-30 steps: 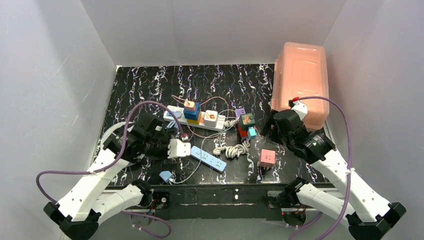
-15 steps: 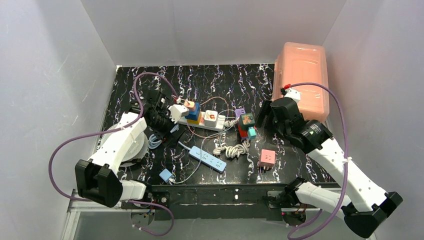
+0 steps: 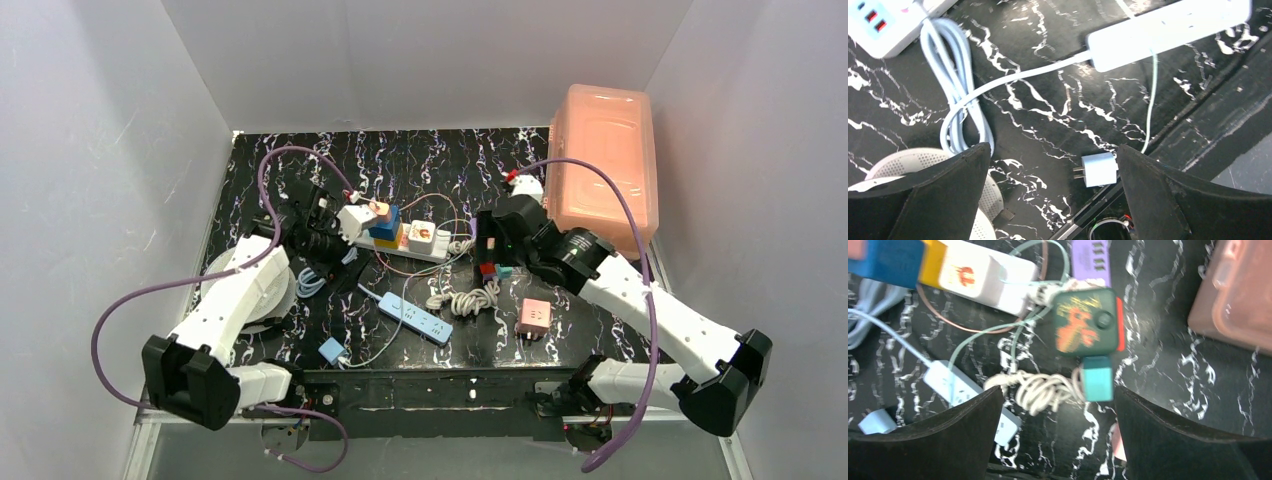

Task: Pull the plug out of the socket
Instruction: Place the plug at the corner of the board, then remove the plug from the socket.

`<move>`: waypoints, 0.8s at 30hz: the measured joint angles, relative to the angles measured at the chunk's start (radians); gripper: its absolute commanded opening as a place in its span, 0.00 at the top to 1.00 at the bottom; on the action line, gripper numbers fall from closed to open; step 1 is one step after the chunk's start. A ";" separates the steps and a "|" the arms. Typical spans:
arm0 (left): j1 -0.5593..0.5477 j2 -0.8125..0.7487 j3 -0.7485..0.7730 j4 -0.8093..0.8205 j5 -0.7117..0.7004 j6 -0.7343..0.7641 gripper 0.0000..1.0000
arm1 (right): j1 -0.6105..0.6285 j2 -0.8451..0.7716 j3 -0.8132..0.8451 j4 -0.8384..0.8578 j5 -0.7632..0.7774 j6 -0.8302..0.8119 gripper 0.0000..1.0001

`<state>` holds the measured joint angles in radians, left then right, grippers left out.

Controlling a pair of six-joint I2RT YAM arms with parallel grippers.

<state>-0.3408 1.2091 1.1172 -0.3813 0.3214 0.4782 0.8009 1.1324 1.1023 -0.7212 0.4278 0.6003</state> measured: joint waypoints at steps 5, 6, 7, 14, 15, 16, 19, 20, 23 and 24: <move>0.050 0.110 0.000 0.034 -0.069 -0.028 0.02 | 0.105 0.061 0.121 0.058 0.046 -0.037 0.14; 0.053 0.138 0.000 0.043 -0.085 -0.030 0.02 | 0.122 0.074 0.138 0.079 0.049 -0.043 0.15; 0.056 0.166 0.000 0.052 -0.100 -0.035 0.02 | 0.132 0.084 0.146 0.093 0.049 -0.047 0.15; 0.084 0.308 0.010 0.121 -0.140 -0.093 0.04 | 0.160 0.173 0.156 0.157 0.044 -0.055 0.16; 0.091 0.320 0.010 0.133 -0.143 -0.104 0.06 | 0.162 0.177 0.150 0.168 0.045 -0.055 0.16; 0.099 0.332 0.010 0.148 -0.143 -0.119 0.09 | 0.162 0.177 0.142 0.178 0.044 -0.055 0.16; 0.125 0.367 0.009 0.229 -0.137 -0.160 0.15 | 0.164 0.175 0.116 0.207 0.045 -0.056 0.16; 0.130 0.375 0.008 0.253 -0.134 -0.169 0.18 | 0.164 0.175 0.107 0.219 0.044 -0.056 0.16; 0.140 0.389 -0.006 0.343 -0.110 -0.180 0.25 | 0.164 0.174 0.087 0.248 0.043 -0.057 0.16; 0.140 0.392 -0.011 0.369 -0.099 -0.177 0.27 | 0.164 0.174 0.082 0.260 0.041 -0.057 0.16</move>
<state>-0.2008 1.6012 1.1061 -0.0124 0.2226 0.3008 0.9646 1.3067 1.1847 -0.4614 0.4686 0.5430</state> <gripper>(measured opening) 0.783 0.843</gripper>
